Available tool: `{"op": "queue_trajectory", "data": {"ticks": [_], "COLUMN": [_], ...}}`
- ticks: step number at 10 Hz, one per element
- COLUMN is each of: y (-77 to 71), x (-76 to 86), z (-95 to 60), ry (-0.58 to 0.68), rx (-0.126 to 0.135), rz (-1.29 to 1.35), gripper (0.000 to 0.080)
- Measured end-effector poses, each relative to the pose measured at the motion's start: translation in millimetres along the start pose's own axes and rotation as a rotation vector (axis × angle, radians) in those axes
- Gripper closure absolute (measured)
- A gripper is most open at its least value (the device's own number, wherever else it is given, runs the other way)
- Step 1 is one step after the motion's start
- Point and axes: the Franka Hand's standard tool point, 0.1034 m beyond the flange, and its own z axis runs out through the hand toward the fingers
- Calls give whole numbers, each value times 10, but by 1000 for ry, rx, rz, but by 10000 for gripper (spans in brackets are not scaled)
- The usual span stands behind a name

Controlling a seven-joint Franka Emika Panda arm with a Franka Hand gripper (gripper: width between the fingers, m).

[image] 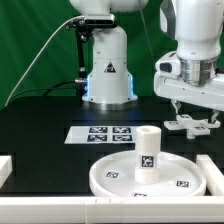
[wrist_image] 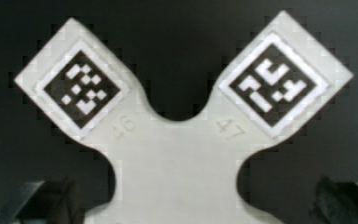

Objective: Assemble round table

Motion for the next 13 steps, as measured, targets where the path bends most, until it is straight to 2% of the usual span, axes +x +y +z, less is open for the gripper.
{"op": "queue_trajectory", "data": {"ticks": [3, 9, 10, 11, 12, 13], "y": [27, 35, 36, 34, 33, 32], "x": [5, -21, -20, -21, -20, -20], "z": [102, 144, 144, 139, 138, 138], "ry": [-2, -7, -7, -6, -6, -6], "rx": [-9, -18, -18, -17, -17, -17], "rz": [3, 10, 10, 10, 10, 10], "gripper": [151, 151, 282, 282, 367, 367]}}
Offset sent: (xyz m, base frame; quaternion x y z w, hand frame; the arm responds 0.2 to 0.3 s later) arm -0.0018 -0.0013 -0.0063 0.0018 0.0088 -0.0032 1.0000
